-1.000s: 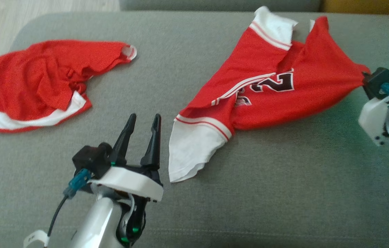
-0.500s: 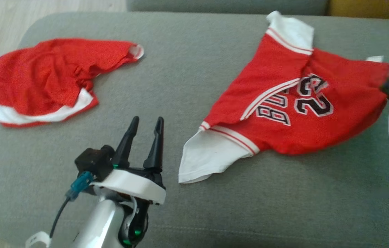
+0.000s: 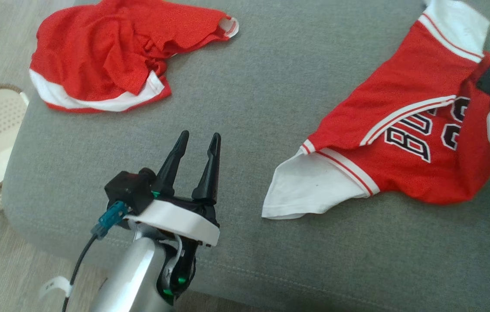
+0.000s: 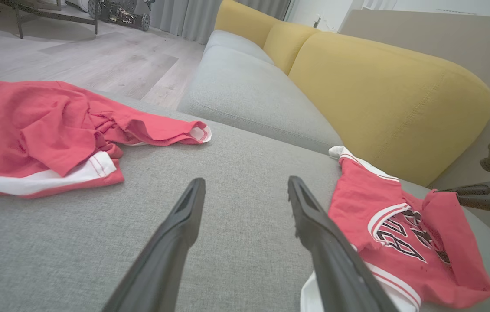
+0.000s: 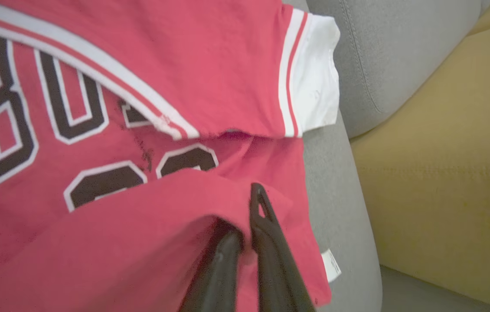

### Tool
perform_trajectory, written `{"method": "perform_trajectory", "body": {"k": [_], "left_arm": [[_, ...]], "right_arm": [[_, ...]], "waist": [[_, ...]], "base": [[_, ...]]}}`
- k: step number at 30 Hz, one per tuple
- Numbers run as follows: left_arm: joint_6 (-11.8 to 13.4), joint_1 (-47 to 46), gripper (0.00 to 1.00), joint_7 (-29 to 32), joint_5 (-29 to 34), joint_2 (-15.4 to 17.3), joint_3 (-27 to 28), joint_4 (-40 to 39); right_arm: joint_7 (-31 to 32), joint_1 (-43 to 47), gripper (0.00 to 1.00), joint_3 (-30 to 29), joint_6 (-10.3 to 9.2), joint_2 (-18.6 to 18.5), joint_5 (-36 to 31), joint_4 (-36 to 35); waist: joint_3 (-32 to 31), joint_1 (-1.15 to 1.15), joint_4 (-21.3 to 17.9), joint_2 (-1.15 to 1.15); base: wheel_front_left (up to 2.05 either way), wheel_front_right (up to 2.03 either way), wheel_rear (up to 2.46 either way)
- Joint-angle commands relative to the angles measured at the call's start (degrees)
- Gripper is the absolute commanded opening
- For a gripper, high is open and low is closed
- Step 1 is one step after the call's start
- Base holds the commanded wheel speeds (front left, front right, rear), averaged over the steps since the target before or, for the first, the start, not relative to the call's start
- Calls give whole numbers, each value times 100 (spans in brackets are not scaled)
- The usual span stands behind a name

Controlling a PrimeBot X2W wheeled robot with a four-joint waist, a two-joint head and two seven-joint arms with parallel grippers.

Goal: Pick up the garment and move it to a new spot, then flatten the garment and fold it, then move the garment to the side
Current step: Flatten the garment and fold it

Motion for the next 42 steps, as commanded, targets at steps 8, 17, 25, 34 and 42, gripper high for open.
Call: {"method": "perform_trajectory", "body": {"k": [8,17,25,34,42], "left_arm": [[51,-245,100,-34,-23,44,197,-236],[15,-250,100,-34,109,44,347,-200],[-1,-134,100,-34,196,44,514,-181],[-53,88,100,-34,302,44,724,-151],[-158,145,100,-34,407,44,733,58]], "right_arm": [[-1137,-510,100,-122,-5,559,-231,1580],[-2012,-439,100,-1462,-5,1327,-354,2691],[-3287,438,100,-3334,-5,2110,26,3085],[-4149,2069,100,-5089,-5,3112,500,2399],[-4173,3176,100,-6141,-5,3713,-25,1034]], "waist": [[132,0,-91,0],[-150,0,-723,0],[-451,0,-1190,0],[-662,0,-1579,0],[-622,0,-1697,0]], "base": [[0,0,0],[0,0,0],[0,0,0],[0,0,0],[0,0,0]]}}
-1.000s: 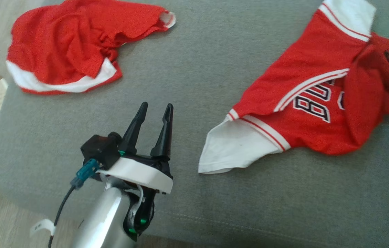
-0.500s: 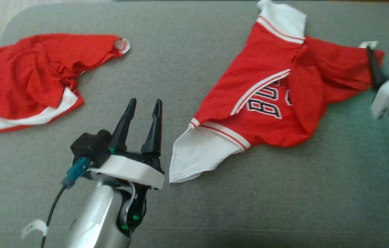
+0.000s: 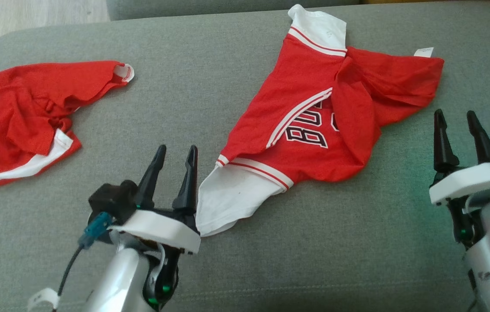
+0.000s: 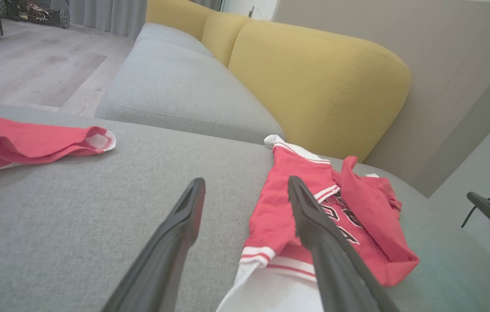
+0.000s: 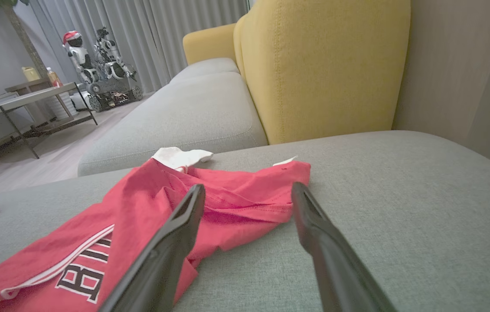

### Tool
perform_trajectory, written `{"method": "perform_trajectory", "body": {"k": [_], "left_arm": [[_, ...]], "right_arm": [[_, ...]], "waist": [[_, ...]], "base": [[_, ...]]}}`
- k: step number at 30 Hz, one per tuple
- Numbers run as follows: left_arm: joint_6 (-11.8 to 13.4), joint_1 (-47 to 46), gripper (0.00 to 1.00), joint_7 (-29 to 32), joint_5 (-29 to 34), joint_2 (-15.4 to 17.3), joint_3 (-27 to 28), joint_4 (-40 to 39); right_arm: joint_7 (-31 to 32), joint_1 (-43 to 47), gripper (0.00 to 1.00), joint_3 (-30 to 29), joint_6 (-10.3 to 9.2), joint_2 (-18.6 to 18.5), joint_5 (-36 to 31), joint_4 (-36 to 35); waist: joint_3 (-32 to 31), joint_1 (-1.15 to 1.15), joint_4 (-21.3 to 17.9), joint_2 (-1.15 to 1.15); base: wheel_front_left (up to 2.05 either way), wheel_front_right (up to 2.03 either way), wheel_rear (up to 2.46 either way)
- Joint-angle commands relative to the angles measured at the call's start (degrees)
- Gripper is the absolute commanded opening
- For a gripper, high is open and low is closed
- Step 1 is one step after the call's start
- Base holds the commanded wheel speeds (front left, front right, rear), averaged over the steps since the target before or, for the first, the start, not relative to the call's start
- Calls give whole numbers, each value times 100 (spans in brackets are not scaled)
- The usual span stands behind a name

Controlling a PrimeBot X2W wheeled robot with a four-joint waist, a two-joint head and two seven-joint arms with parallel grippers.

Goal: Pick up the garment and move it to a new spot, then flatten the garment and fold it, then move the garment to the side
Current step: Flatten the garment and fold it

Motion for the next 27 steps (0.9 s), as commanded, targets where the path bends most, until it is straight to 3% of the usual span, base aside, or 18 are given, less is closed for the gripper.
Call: {"method": "perform_trajectory", "body": {"k": [1,7,11,14,24,25,26,27], "left_arm": [[-31,-139,100,-34,72,43,153,-77],[-169,-209,100,-34,312,43,-239,899],[-12,-393,100,-33,459,43,-374,1778],[-74,-595,100,7,320,43,-545,2284],[-106,-908,100,55,-52,43,-879,2770],[-95,-944,82,91,-104,43,-913,2833],[-85,-984,2,99,-145,43,-943,2882],[-77,-1026,0,96,-179,43,-971,2923]], "right_arm": [[-58,32,100,-70,-5,80,-145,-385],[252,348,100,-523,-5,326,-506,-1045],[448,494,100,-682,-5,498,-698,-1397],[590,607,100,-767,-5,617,-814,-1652],[759,698,100,-873,-5,750,-944,-1917],[769,695,100,-878,-5,759,-958,-1934],[779,688,100,-884,-5,770,-971,-1952],[788,682,100,-891,-5,781,-980,-1967]], "waist": [[11,0,-1,0],[46,0,7,0],[68,0,-11,0],[86,0,-34,0],[137,0,-109,0],[149,0,-114,0],[161,0,-119,0],[172,0,-120,0]], "base": [[0,0,0],[0,0,0],[0,0,0],[0,0,0],[0,0,0],[0,0,0],[0,0,0],[0,0,0]]}}
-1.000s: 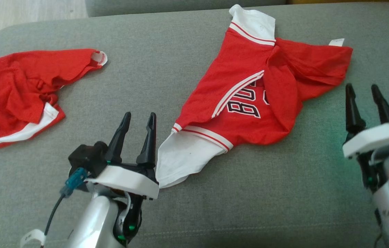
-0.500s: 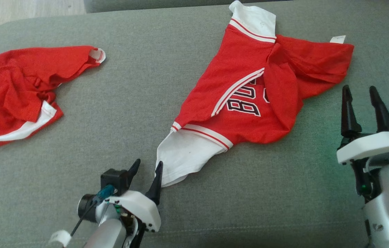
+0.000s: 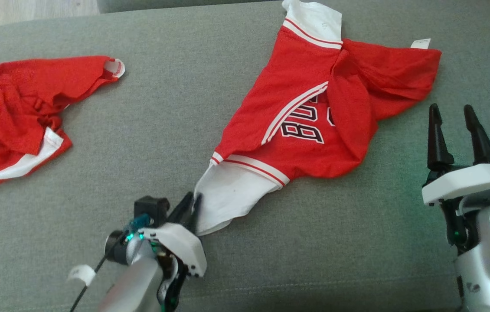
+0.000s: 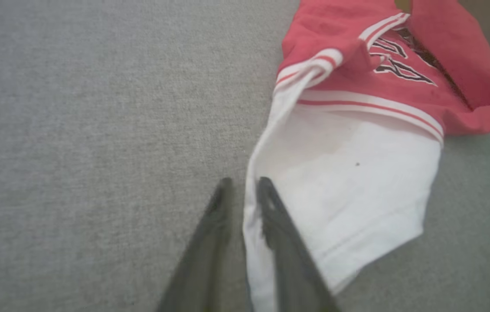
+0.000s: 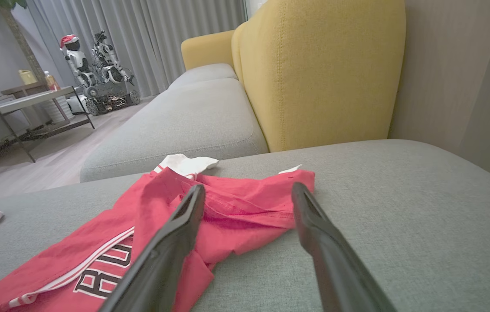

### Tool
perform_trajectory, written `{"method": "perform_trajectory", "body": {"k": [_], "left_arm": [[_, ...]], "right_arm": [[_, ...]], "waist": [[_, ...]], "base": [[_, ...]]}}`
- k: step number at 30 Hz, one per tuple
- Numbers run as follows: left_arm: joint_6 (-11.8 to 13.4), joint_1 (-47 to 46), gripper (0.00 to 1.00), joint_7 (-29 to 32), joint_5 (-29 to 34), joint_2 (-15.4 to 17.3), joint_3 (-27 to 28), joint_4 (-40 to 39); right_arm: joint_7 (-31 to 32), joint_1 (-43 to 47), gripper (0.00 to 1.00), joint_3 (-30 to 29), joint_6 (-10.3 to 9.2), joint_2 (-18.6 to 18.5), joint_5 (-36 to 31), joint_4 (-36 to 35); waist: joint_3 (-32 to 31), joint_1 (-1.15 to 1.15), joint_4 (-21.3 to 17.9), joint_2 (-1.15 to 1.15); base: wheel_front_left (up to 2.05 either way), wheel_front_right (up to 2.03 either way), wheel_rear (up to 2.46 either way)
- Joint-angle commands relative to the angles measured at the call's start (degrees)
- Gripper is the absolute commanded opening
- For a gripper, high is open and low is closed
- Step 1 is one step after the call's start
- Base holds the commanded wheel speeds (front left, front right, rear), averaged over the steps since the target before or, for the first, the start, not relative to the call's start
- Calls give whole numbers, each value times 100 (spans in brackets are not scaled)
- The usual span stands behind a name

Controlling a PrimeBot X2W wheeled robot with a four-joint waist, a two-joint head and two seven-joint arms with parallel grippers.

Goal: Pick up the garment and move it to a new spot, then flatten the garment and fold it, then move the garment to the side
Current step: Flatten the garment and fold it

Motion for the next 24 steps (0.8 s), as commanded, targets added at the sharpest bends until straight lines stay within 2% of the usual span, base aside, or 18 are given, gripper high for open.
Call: {"method": "perform_trajectory", "body": {"k": [1,6,10,17,24], "left_arm": [[43,-219,0,11,-47,45,104,-55],[240,-400,0,-91,-267,45,332,-240],[485,-332,0,-108,-177,45,866,-1046],[578,113,0,-110,35,45,1347,-2079],[589,235,0,-111,14,45,1241,-2303]], "right_arm": [[22,-29,100,79,-5,14,-37,-224],[174,-84,100,134,-5,40,36,-192],[432,-197,100,210,-5,87,402,-66],[1082,-480,100,451,-5,99,1265,286],[1254,-755,100,591,-5,97,1609,641]], "waist": [[11,0,5,0],[37,0,113,0],[33,0,266,0],[32,0,534,0],[144,0,704,0]], "base": [[0,0,0],[0,0,0],[0,0,0],[0,0,0],[0,0,0]]}}
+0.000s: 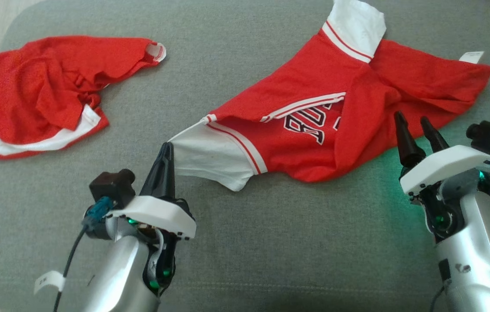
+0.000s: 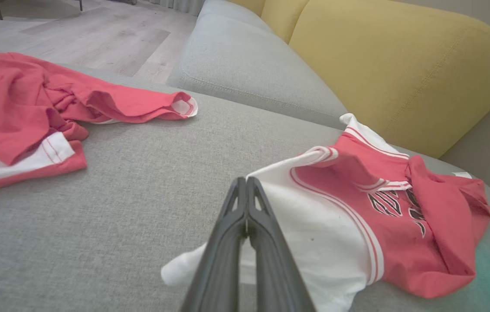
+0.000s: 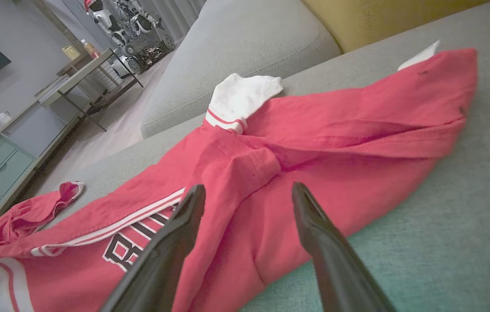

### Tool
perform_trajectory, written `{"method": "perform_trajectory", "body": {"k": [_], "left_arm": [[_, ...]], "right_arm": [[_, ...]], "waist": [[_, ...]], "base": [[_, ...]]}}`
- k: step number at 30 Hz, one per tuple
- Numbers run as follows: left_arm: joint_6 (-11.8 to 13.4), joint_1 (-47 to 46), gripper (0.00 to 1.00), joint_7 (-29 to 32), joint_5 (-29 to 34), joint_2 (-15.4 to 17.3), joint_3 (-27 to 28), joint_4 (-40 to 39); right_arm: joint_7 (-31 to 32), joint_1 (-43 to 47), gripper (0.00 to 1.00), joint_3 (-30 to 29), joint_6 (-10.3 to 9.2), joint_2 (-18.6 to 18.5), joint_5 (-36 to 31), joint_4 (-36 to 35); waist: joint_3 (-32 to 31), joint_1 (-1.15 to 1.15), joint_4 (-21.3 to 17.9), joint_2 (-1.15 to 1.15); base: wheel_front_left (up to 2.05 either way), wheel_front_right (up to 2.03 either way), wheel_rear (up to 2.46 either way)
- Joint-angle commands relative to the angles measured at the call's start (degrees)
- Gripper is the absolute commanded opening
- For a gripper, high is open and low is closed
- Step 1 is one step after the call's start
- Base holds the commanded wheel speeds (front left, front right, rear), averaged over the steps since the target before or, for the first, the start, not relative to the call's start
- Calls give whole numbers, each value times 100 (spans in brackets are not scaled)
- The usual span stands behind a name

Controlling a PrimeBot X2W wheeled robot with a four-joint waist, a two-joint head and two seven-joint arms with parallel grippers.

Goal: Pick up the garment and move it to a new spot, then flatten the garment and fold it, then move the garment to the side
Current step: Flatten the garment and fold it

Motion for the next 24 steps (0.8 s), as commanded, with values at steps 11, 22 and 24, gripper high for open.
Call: {"method": "perform_trajectory", "body": {"k": [11,22,24], "left_arm": [[73,-238,0,-70,-165,66,-156,-329],[119,-428,0,-70,-311,66,-361,-410],[126,-443,0,-70,-327,66,-368,-407]], "right_arm": [[47,-867,100,169,-5,-166,12,642],[-73,-1415,100,133,-5,-326,-198,1273],[-111,-1462,71,159,-5,-333,-200,1336]], "waist": [[324,0,245,0],[582,0,466,0],[598,0,481,0]], "base": [[0,0,0],[0,0,0],[0,0,0]]}}
